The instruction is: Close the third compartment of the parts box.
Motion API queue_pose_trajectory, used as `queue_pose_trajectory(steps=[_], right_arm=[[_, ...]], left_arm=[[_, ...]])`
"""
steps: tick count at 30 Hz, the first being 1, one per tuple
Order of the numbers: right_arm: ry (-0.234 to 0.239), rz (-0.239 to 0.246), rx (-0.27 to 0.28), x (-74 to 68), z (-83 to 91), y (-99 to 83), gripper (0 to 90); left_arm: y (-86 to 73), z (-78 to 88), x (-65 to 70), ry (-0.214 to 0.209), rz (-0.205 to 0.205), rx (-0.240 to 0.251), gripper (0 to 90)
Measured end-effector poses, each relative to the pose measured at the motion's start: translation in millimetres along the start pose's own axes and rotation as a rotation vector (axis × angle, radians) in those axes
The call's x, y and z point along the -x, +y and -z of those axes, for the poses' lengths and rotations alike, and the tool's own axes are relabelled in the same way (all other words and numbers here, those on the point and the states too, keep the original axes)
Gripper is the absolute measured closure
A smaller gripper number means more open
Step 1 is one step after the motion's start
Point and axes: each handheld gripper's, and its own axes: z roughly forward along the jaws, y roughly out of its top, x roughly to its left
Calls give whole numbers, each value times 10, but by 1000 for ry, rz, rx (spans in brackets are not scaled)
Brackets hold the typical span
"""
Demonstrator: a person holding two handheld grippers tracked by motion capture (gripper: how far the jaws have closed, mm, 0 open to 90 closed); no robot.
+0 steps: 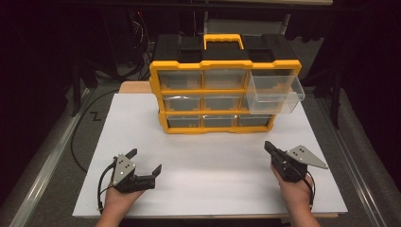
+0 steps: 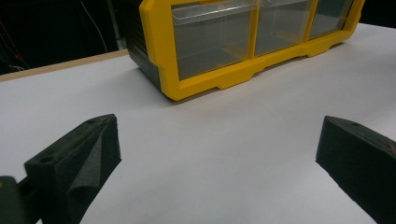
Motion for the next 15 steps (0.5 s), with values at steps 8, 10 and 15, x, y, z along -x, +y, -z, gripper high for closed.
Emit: queue_pose_trajectory(steps=[8, 10, 15], right_arm=[[-2, 26, 9, -92, -30, 151, 900], [-6, 36, 18, -101, -27, 183, 900], [-12, 29, 34, -115, -14, 262, 900]], left_arm=[[1, -12, -4, -10, 0, 13, 4], [1, -11, 3, -17, -4, 15, 4], [3, -11, 13, -21, -11, 14, 4]])
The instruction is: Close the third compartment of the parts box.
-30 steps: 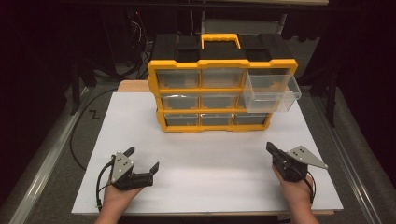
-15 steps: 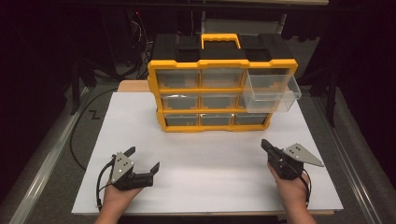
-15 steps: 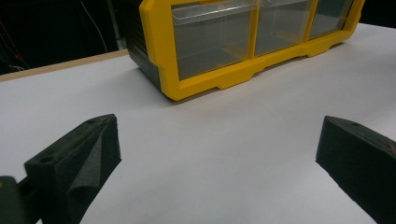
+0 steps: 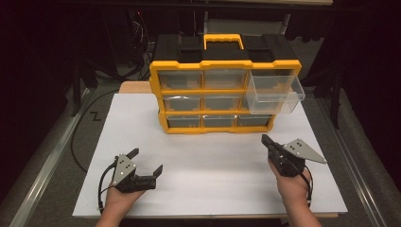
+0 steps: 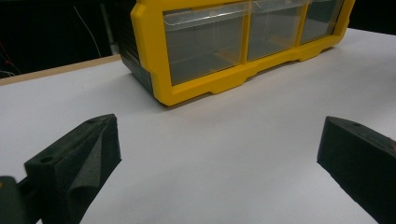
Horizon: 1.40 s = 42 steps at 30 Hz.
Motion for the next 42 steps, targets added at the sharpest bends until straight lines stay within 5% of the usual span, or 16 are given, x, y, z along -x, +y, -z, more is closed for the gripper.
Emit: queue_pose_trajectory(steps=[42], right_arm=[[-73, 29, 177, 58, 198, 920, 900]], left_arm=[[0, 9, -8, 6, 0, 4, 4]])
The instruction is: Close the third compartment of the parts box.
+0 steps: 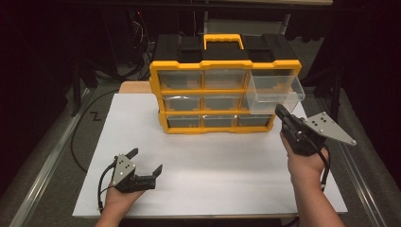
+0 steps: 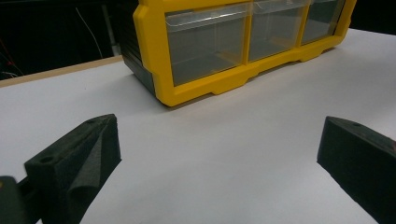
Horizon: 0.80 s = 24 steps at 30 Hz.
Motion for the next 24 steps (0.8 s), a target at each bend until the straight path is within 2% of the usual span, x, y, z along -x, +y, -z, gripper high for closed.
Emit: queue_pose_trajectory(steps=[10, 24], right_arm=[[-10, -2, 34, -4, -16, 132, 900], [-24, -18, 31, 33, -109, 157, 900]], left_arm=[[4, 9, -1, -2, 2, 5, 4], [8, 19, -5, -2, 4, 10, 4]])
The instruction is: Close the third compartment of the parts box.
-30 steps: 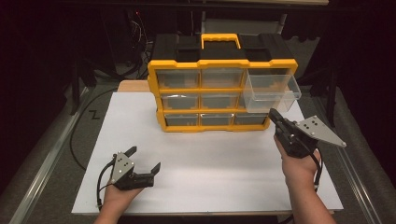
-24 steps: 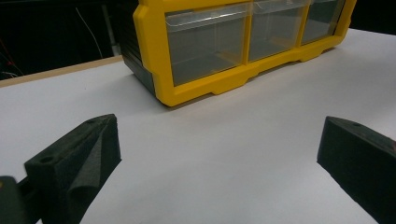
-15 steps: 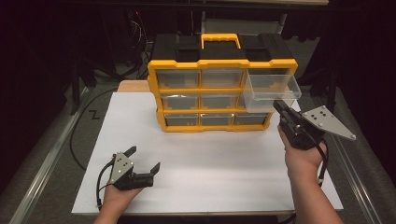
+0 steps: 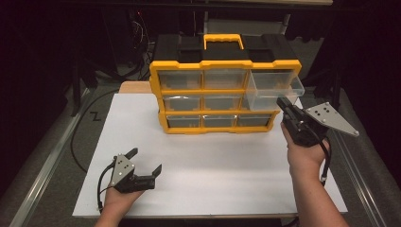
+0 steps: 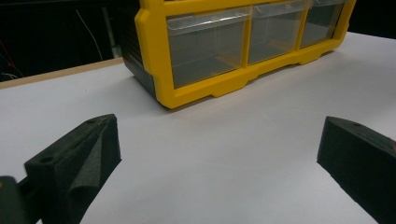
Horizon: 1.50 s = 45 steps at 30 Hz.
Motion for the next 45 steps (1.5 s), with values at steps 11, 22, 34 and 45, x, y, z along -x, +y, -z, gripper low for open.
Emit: queue_pose_trajectory(steps=[11, 22, 34, 45], right_arm=[[-14, -2, -12, 36, -117, 25, 900], [-27, 3, -30, 46, -264, 53, 900], [-49, 6, -47, 82, -430, 86, 900], [-68, 17, -59, 85, -576, 112, 900]], left_arm=[[0, 2, -6, 0, 5, 4, 4], [1, 6, -10, -1, 6, 3, 4], [-2, 7, -8, -4, 12, 0, 4], [-4, 8, -10, -4, 11, 0, 4]])
